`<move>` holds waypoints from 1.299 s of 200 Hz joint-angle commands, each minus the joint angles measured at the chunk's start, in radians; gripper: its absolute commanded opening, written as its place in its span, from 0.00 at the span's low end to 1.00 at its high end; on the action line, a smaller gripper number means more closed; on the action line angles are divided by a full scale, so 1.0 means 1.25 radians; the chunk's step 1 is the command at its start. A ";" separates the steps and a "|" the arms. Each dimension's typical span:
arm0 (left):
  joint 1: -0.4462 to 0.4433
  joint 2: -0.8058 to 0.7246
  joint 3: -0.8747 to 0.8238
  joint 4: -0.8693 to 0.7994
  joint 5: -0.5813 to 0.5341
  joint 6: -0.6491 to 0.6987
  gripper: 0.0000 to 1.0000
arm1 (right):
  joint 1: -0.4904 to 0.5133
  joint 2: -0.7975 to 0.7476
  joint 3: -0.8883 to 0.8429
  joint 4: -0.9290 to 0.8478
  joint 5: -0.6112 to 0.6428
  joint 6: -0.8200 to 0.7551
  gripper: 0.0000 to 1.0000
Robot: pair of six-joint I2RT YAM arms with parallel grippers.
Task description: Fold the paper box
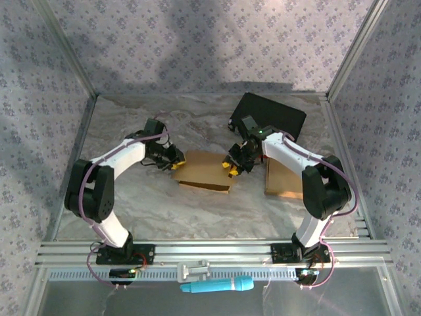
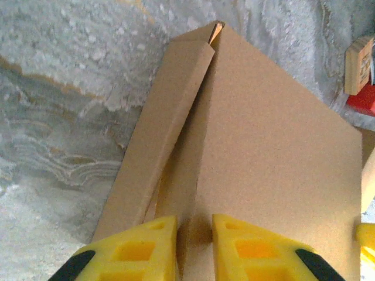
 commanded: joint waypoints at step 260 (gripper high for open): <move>-0.060 -0.016 -0.074 -0.016 -0.082 0.093 0.42 | -0.016 0.089 0.019 -0.075 0.039 -0.365 0.46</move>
